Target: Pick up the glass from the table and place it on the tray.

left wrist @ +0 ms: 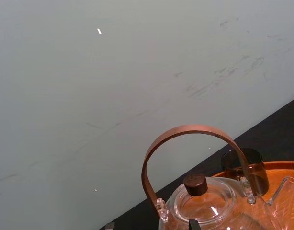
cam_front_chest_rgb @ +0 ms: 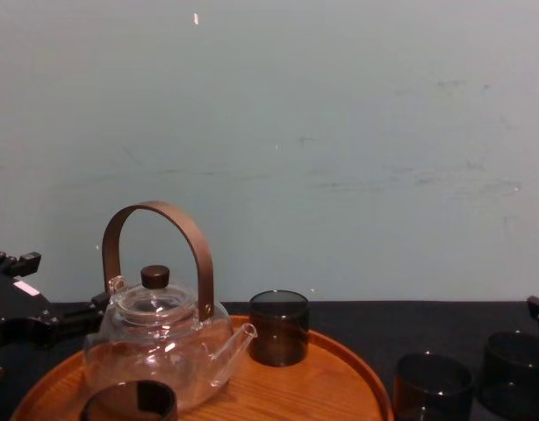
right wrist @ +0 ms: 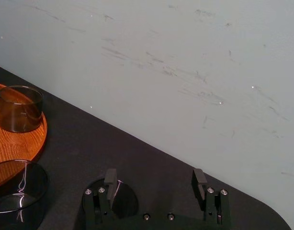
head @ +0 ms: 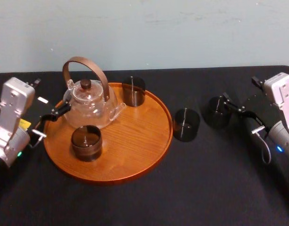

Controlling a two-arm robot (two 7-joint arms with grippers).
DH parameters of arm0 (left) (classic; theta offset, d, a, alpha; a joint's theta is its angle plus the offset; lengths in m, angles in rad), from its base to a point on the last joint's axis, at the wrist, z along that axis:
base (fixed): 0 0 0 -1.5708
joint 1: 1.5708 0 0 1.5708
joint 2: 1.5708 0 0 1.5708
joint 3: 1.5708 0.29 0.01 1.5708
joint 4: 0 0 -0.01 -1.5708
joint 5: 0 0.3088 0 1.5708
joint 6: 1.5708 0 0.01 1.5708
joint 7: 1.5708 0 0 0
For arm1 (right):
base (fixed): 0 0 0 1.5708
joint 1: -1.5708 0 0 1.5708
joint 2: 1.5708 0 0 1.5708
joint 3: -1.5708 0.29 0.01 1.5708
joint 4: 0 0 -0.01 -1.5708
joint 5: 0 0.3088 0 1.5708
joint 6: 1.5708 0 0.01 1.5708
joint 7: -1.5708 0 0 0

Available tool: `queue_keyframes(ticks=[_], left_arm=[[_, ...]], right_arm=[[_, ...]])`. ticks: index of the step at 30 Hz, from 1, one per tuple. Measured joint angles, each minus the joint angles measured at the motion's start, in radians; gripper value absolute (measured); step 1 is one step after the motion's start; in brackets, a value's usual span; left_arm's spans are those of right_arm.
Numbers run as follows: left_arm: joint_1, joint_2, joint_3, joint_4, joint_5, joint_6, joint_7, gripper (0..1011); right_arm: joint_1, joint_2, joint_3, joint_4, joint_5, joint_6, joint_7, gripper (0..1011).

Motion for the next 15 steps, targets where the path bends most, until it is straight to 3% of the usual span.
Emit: queue_keyframes(ticks=[15], left_arm=[[0.000, 0.000, 0.000, 0.000, 0.000, 0.000, 0.000, 1001]], right_arm=[[0.000, 0.000, 0.000, 0.000, 0.000, 0.000, 0.000, 1002]])
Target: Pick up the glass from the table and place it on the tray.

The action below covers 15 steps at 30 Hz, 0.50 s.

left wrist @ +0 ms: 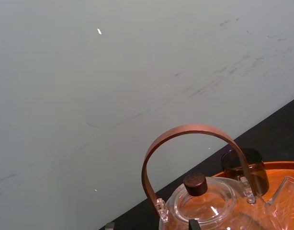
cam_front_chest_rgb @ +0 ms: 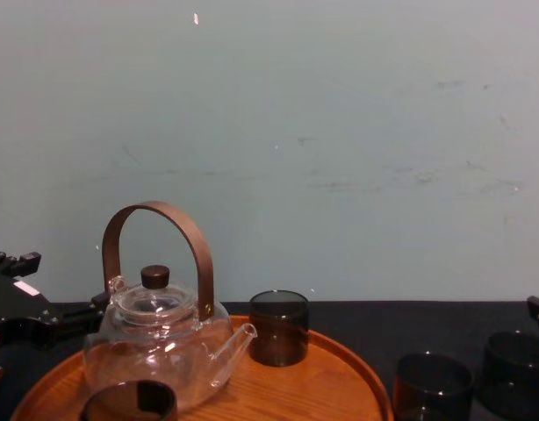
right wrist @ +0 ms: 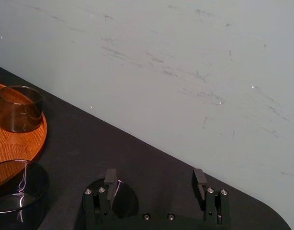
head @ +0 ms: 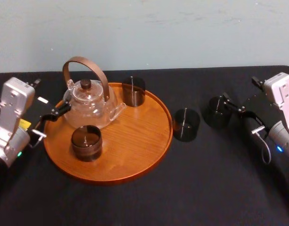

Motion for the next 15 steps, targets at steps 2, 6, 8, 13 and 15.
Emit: queue_keyframes(ticks=[2, 6, 8, 13, 15], left_arm=[[0.000, 0.000, 0.000, 0.000, 0.000, 0.000, 0.000, 1001], [0.000, 0.000, 0.000, 0.000, 0.000, 0.000, 0.000, 1001], [0.000, 0.000, 0.000, 0.000, 0.000, 0.000, 0.000, 1001], [0.000, 0.000, 0.000, 0.000, 0.000, 0.000, 0.000, 1001], [0.000, 0.000, 0.000, 0.000, 0.000, 0.000, 0.000, 1001]], right_arm=[[0.000, 0.000, 0.000, 0.000, 0.000, 0.000, 0.000, 1002], [-0.008, -0.003, 0.016, 0.002, 0.024, -0.015, 0.045, 1002], [-0.016, -0.002, 0.020, -0.005, 0.024, -0.024, 0.055, 1002], [-0.038, 0.005, 0.025, -0.031, 0.015, -0.033, 0.078, 1002], [-0.048, 0.006, 0.029, -0.044, 0.018, -0.033, 0.092, 1002]])
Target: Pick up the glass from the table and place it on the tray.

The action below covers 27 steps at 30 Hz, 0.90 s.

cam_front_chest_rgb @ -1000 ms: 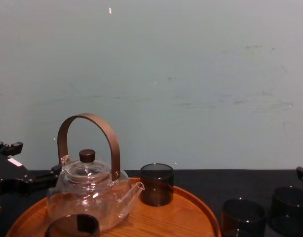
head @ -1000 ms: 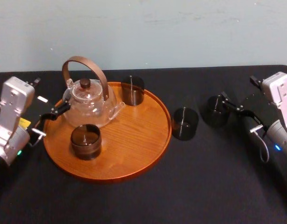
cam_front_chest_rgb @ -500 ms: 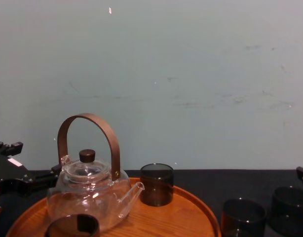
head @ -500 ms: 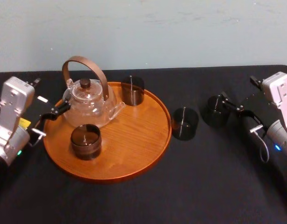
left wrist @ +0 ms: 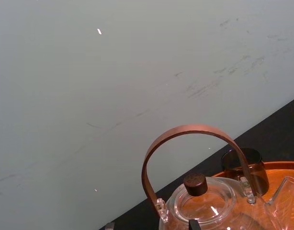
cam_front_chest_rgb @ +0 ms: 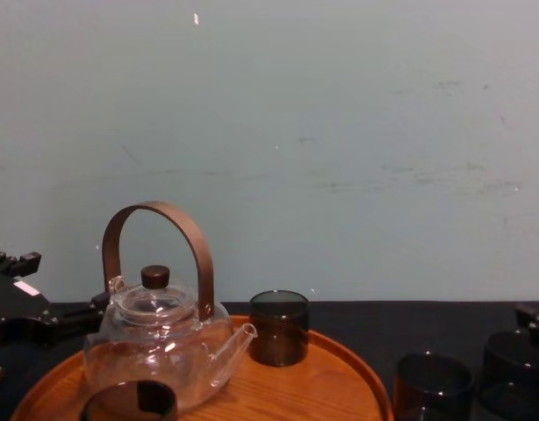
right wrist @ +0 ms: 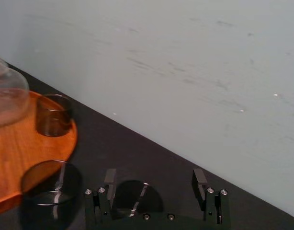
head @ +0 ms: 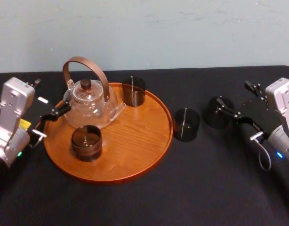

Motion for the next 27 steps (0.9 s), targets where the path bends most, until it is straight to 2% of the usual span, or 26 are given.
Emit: queue_keyframes(ticks=[17, 27], left_arm=[[0.000, 0.000, 0.000, 0.000, 0.000, 0.000, 0.000, 1001], [0.000, 0.000, 0.000, 0.000, 0.000, 0.000, 0.000, 1001]], right_arm=[[-0.063, -0.010, 0.017, -0.072, 0.030, 0.029, 0.087, 1002], [-0.087, -0.031, 0.018, -0.093, 0.039, 0.044, 0.131, 1002]])
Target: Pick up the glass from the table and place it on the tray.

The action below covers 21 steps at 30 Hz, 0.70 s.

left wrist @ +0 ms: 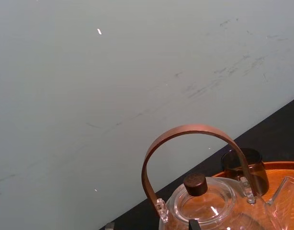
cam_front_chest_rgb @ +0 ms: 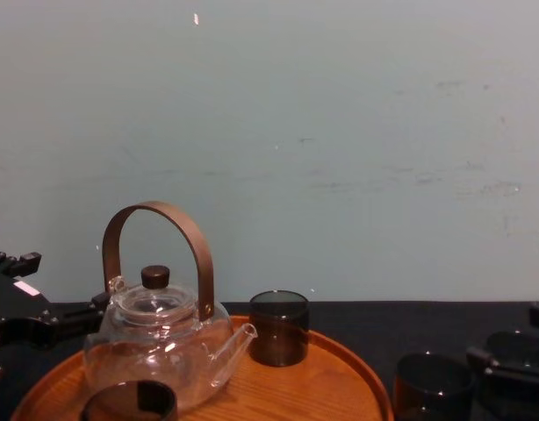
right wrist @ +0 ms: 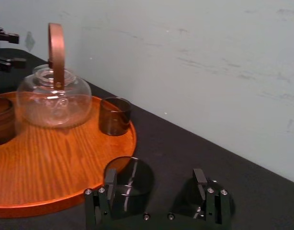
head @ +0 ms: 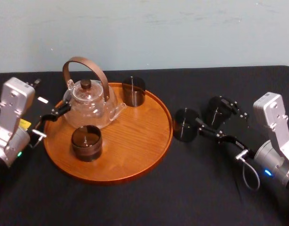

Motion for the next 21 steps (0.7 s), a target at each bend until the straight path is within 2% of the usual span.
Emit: queue_keyframes(ticks=[8, 21], left_arm=[[0.000, 0.000, 0.000, 0.000, 0.000, 0.000, 0.000, 1001], [0.000, 0.000, 0.000, 0.000, 0.000, 0.000, 0.000, 1001]], right_arm=[[-0.001, -0.024, -0.007, 0.004, 0.000, 0.012, 0.037, 1002], [0.014, -0.088, -0.012, 0.045, 0.003, 0.039, 0.082, 1002]])
